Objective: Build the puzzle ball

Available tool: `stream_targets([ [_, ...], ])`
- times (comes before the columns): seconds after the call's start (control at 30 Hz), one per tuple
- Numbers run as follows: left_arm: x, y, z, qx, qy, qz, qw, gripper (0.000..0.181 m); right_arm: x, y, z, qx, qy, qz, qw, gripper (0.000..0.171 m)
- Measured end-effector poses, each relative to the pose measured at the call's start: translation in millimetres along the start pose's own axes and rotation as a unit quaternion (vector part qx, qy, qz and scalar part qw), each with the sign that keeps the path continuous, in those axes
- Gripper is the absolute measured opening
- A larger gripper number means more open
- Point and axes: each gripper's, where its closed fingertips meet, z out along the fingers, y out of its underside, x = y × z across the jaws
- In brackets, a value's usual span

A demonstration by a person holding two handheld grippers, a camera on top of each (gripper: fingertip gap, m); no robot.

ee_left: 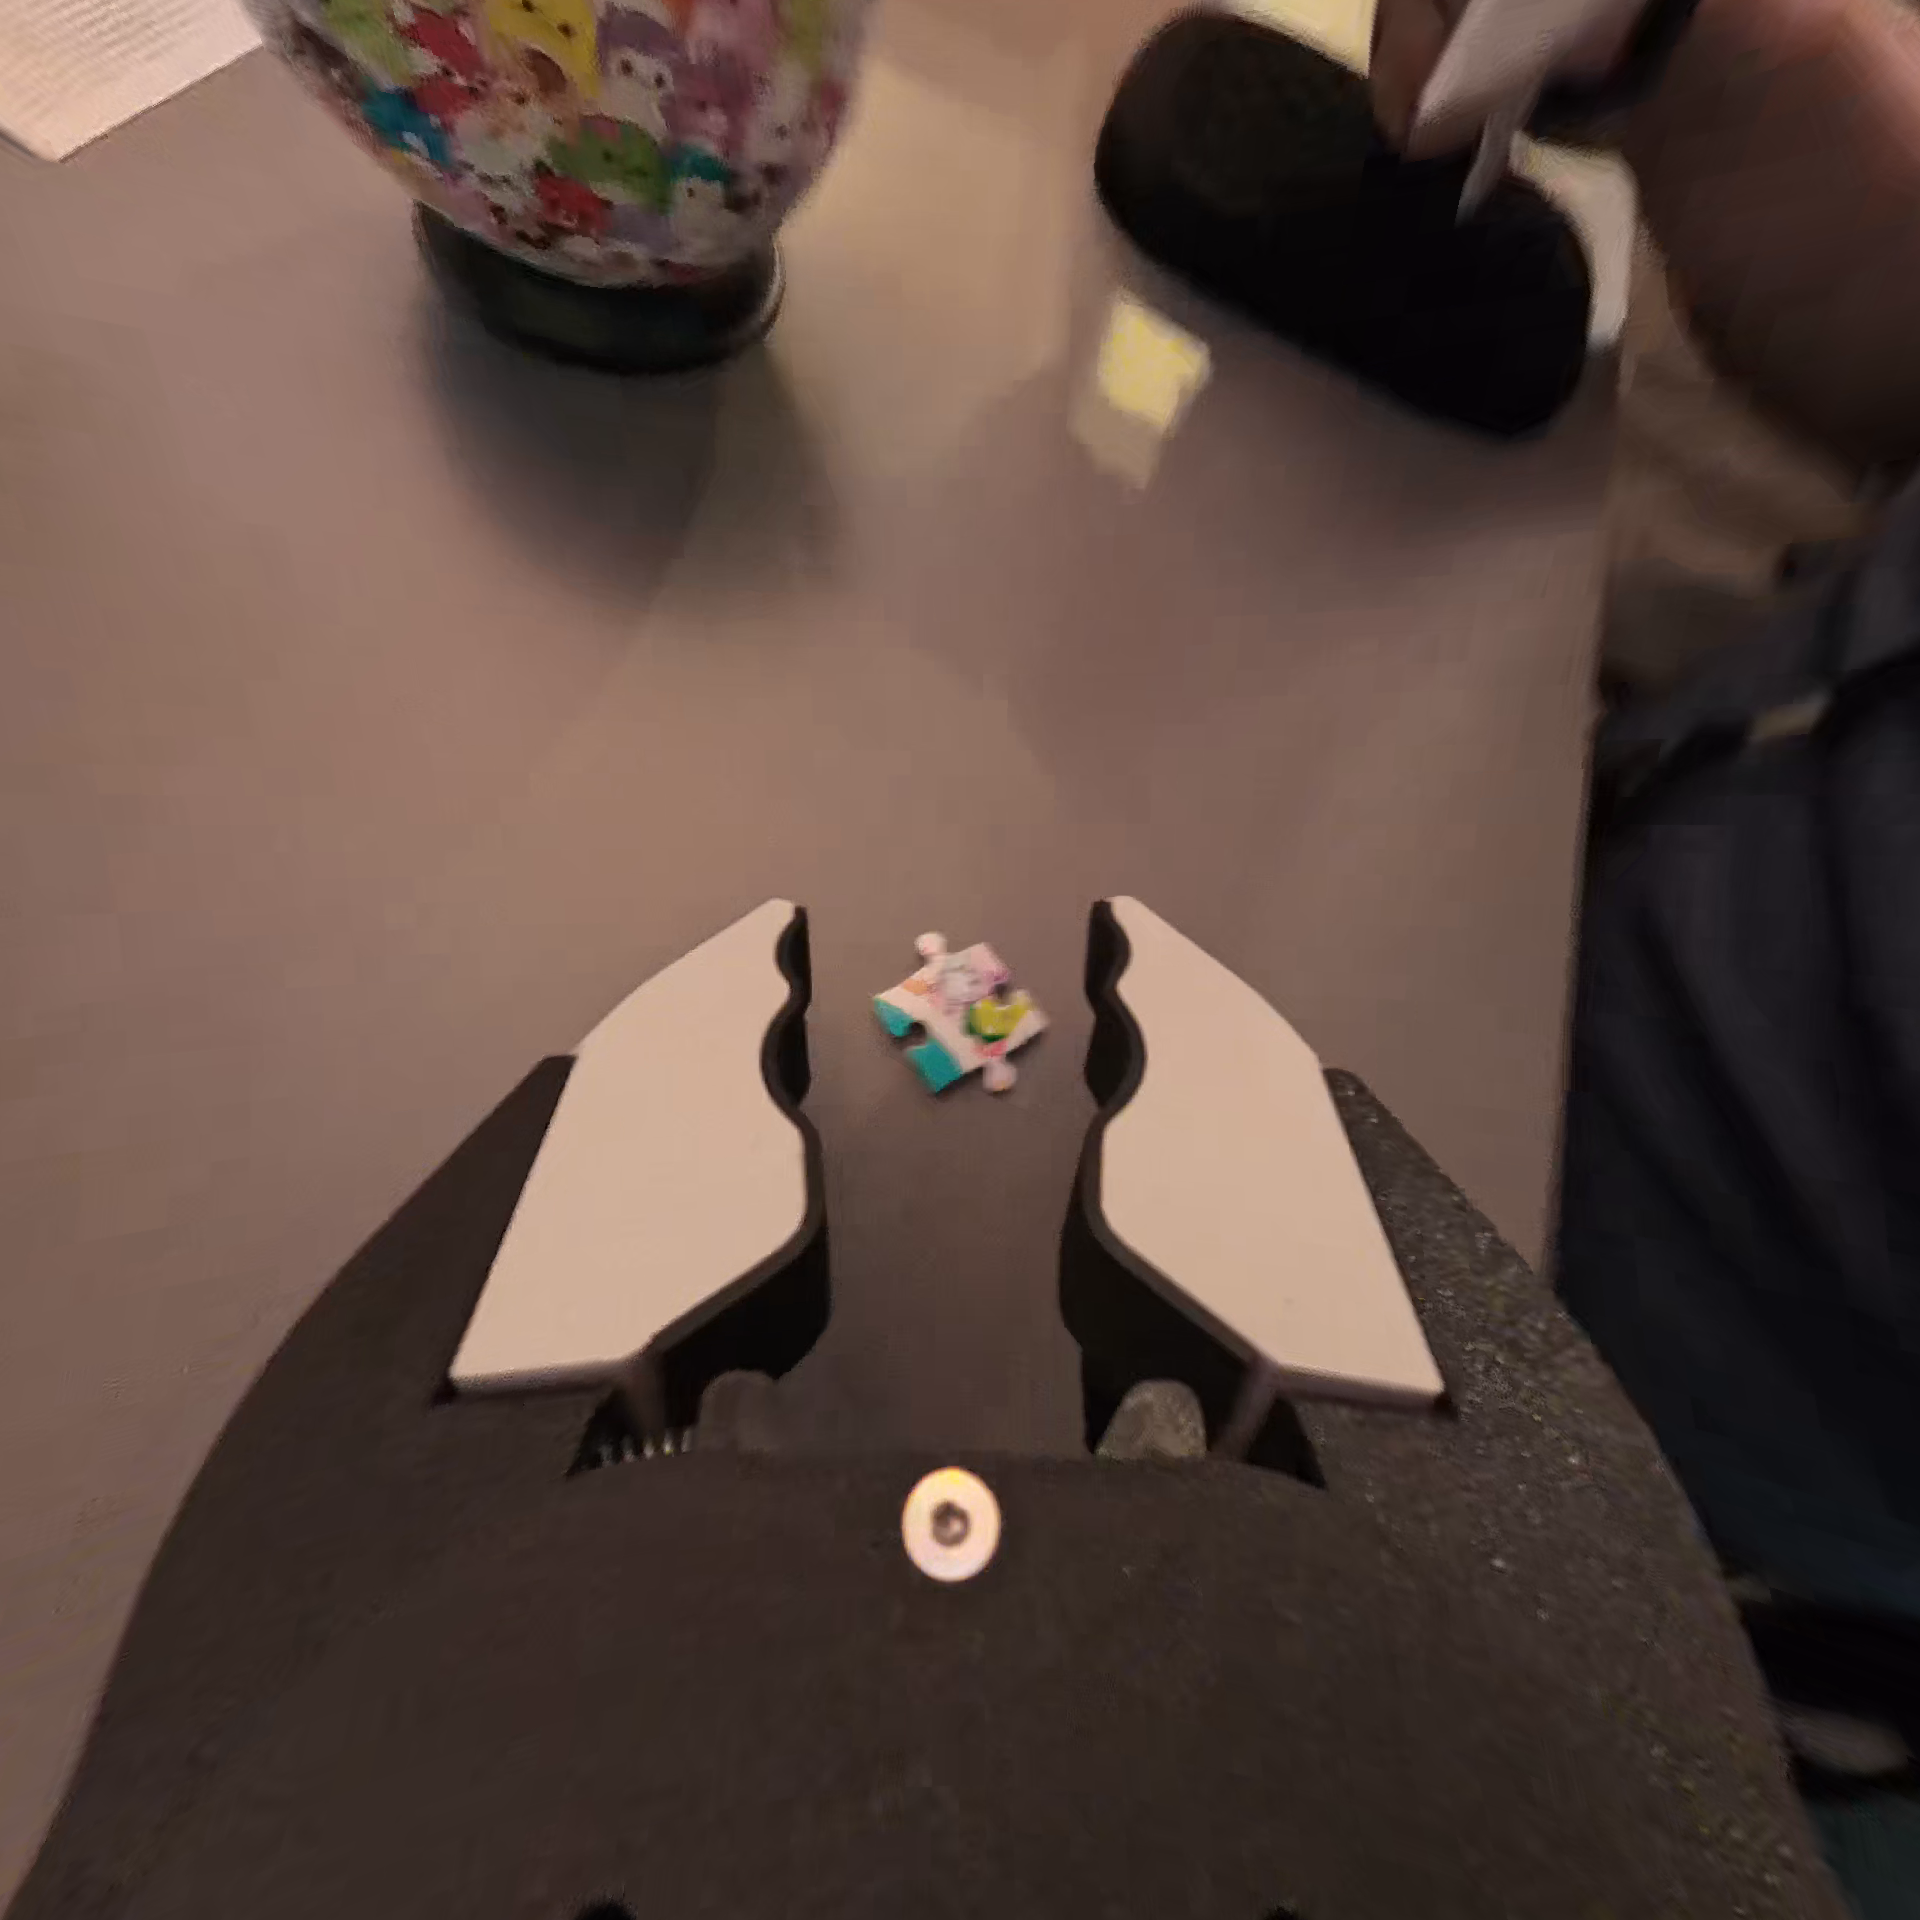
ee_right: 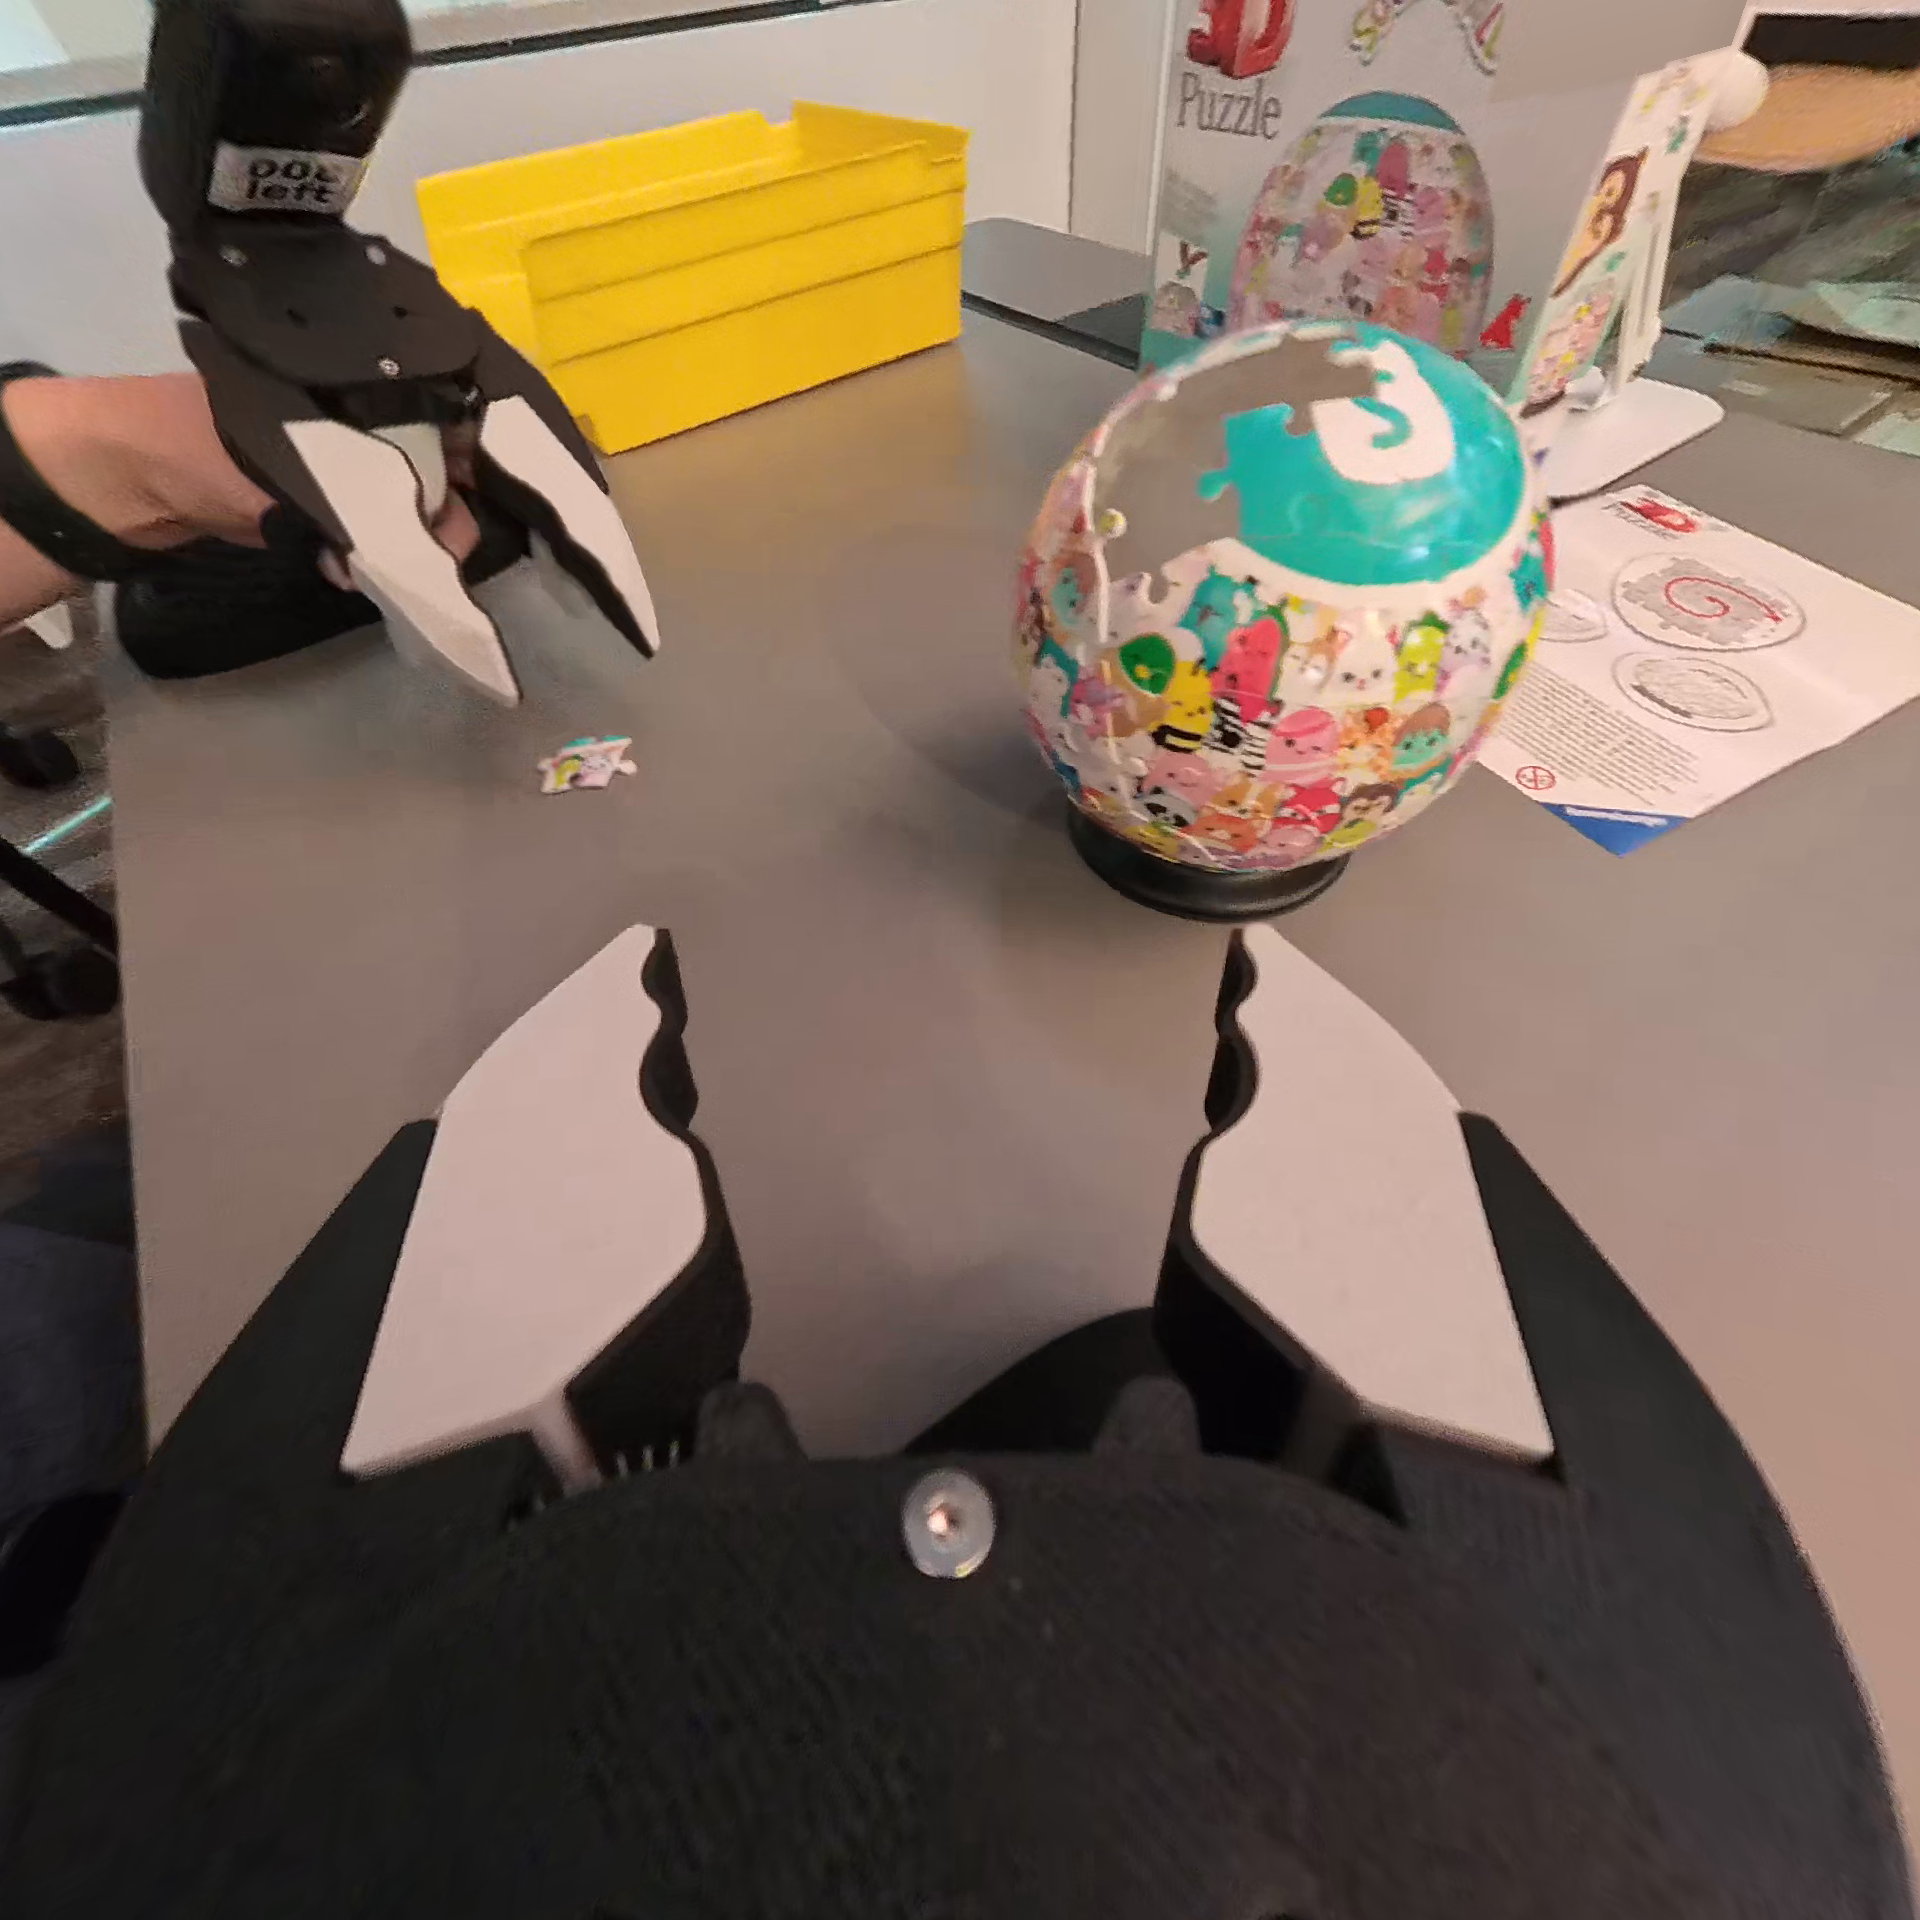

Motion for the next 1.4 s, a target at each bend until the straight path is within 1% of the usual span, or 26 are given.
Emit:
stream_targets([
  [0.03, 2.4, -1.1, -2.9, 0.015, -0.025, -0.031, 0.999, 0.05, -3.8, -2.5, -1.8, 0.004, -0.001, -0.004, 1.0, 0.099],
  [0.1, -0.2, 1.7, -8.8, 0.046, -0.111, -0.076, 0.99, 0.047, -8.6, -5.7, -5.8, 0.009, 0.001, -0.011, 1.0, 0.099],
  [0.13, -1.4, 6.3, -9.6, 0.053, -0.15, -0.101, 0.982, 0.039, -11.0, -6.2, -7.0, 0.011, -0.002, -0.01, 1.0, 0.099],
  [0.2, 1.0, 19.3, -3.9, 0.039, -0.197, -0.132, 0.971, 0.041, -16.7, -5.8, -6.8, 0.014, -0.014, -0.001, 1.0, 0.098],
  [0.27, 1.7, 27.5, 3.1, 0.019, -0.234, -0.136, 0.963, 0.05, -21.9, -3.9, -3.3, 0.011, -0.03, 0.006, 0.999, 0.098],
  [0.33, 0.2, 28.1, 8.2, 0.006, -0.261, -0.125, 0.957, 0.051, -25.4, -3.5, 0.6, 0.005, -0.042, 0.003, 0.999, 0.098],
  [0.4, -3.8, 31.4, 13.4, -0.024, -0.277, -0.11, 0.954, 0.05, -28.0, -5.9, 2.9, 0.006, -0.049, -0.006, 0.999, 0.098],
  [0.47, -7.2, 34.0, 18.0, -0.049, -0.286, -0.1, 0.952, 0.049, -29.7, -9.2, 2.7, 0.013, -0.051, -0.015, 0.999, 0.098],
  [0.53, -6.0, 32.7, 20.4, -0.055, -0.278, -0.097, 0.954, 0.038, -30.2, -10.4, 0.8, 0.019, -0.053, -0.014, 0.998, 0.098],
  [0.63, -6.6, 32.5, 20.4, -0.063, -0.275, -0.093, 0.955, 0.029, -29.1, -9.5, -2.6, 0.028, -0.055, -0.003, 0.998, 0.098],
  [0.8, -6.6, 31.8, 20.8, -0.069, -0.27, -0.081, 0.957, 0.029, -27.4, -2.5, -1.6, 0.03, -0.067, 0.018, 0.997, 0.098],
  [0.87, -4.0, 27.7, 21.2, -0.056, -0.27, -0.071, 0.959, 0.029, -29.5, -1.7, -0.3, 0.029, -0.075, 0.022, 0.996, 0.097],
  [0.93, 3.9, 15.7, 22.5, -0.023, -0.264, -0.056, 0.963, 0.029, -32.5, -2.6, 1.2, 0.029, -0.08, 0.022, 0.996, 0.096],
  [1.03, 26.7, -17.6, 26.0, 0.046, -0.247, -0.018, 0.968, 0.029, -44.3, -7.7, 3.0, 0.024, -0.101, 0.04, 0.994, 0.089],
  [1.1, 45.1, -47.5, 29.2, 0.095, -0.24, 0.028, 0.966, 0.029, -54.1, -13.5, 4.8, 0.012, -0.124, 0.077, 0.989, 0.081],
  [1.17, 64.6, -74.7, 34.5, 0.133, -0.228, 0.077, 0.961, 0.029, -66.5, -21.5, 6.0, -0.003, -0.174, 0.125, 0.977, 0.074],
  [1.23, 76.6, -92.3, 38.1, 0.149, -0.231, 0.12, 0.954, 0.029, -70.0, -29.7, 6.6, -0.015, -0.212, 0.164, 0.963, 0.056],
  [1.27, 81.1, -97.8, 40.2, 0.151, -0.23, 0.137, 0.952, 0.029, -68.7, -33.6, 6.9, -0.018, -0.225, 0.187, 0.956, 0.05],
  [1.4, 89.2, -106.5, 47.7, 0.147, -0.22, 0.167, 0.95, 0.029, -66.3, -44.9, 7.9, -0.019, -0.276, 0.278, 0.92, 0.047],
])
